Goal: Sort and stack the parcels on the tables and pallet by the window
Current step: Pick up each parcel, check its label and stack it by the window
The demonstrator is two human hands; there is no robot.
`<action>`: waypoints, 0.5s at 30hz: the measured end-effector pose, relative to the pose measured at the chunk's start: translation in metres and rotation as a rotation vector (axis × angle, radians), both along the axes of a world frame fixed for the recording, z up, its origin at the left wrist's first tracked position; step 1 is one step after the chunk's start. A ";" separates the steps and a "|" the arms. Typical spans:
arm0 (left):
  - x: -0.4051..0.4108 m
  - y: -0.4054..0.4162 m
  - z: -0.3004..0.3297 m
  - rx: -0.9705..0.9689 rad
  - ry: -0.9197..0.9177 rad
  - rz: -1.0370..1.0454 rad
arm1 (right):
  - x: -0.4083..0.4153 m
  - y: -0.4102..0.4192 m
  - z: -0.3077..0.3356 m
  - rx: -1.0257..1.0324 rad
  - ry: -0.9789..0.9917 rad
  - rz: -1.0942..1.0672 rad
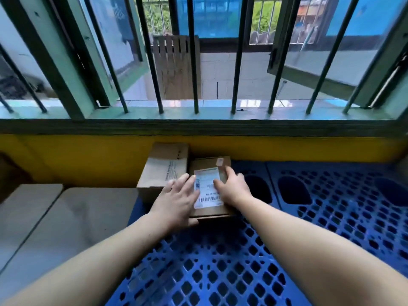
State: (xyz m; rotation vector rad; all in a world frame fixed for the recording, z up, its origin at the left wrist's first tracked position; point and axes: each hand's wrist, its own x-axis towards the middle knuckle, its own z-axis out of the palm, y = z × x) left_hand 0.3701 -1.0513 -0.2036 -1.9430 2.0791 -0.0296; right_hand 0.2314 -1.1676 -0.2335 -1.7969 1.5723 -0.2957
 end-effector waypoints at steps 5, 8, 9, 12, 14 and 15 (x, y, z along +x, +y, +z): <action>0.017 -0.011 -0.012 0.041 0.029 0.161 | 0.018 -0.005 -0.009 -0.071 0.176 0.011; 0.027 -0.021 -0.014 0.017 0.053 0.177 | 0.026 -0.012 -0.012 -0.083 0.198 0.016; 0.030 -0.024 -0.013 0.010 0.057 0.172 | 0.029 -0.015 -0.012 -0.080 0.200 0.016; 0.032 -0.028 -0.012 0.018 0.071 0.161 | 0.035 -0.026 -0.012 -0.052 0.199 0.023; 0.032 -0.029 -0.010 0.032 0.078 0.157 | 0.038 -0.030 -0.009 -0.026 0.209 0.038; 0.033 -0.029 -0.008 0.047 0.084 0.155 | 0.039 -0.031 -0.007 -0.015 0.224 0.045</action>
